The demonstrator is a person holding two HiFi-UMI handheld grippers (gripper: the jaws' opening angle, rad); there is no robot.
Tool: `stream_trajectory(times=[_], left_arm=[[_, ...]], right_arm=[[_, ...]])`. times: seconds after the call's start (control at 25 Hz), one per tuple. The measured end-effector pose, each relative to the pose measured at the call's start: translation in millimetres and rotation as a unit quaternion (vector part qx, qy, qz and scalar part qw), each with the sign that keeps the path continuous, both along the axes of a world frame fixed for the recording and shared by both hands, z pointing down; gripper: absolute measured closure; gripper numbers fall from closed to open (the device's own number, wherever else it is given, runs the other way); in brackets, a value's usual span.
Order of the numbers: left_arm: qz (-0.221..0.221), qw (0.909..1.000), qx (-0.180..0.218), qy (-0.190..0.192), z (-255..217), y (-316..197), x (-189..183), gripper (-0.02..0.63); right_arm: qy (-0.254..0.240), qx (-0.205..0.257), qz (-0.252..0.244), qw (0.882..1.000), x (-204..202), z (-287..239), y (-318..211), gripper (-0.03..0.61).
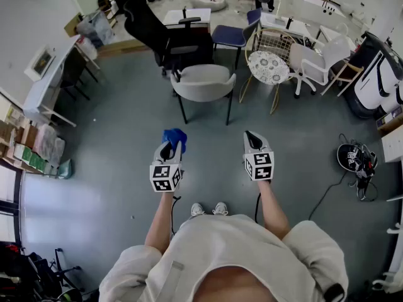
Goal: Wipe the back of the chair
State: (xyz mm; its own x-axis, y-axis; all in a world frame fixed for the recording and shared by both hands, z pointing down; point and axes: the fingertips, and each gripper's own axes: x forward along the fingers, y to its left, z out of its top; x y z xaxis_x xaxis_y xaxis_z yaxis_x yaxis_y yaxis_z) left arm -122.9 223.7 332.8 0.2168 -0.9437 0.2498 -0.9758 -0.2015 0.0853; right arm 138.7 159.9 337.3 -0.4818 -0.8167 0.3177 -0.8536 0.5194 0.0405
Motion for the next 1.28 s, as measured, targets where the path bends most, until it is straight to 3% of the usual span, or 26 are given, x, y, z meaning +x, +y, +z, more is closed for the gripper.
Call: stream_trajectory(times=[0.52,0.88,1.28], left_arm=[[-0.009,1.0,0.001,-0.002,2.5,-10.2,19.8,0.525],[-0.009,0.9999,-0.009,0.005,17.9,-19.4,23.0,0.525],[0.01,0.9996,-0.022,0.015,36.8,-68.3,10.7,0.525]], right_arm=[[-0.021,-0.001,-0.017,1.0,13.4,2.3,-7.5,0.577],[-0.008,-0.017,-0.031,0.999,8.0,16.6,-13.1,0.577],[0.003,-0.031,-0.015,0.999,-4.0,32.2,-53.8,0.577]])
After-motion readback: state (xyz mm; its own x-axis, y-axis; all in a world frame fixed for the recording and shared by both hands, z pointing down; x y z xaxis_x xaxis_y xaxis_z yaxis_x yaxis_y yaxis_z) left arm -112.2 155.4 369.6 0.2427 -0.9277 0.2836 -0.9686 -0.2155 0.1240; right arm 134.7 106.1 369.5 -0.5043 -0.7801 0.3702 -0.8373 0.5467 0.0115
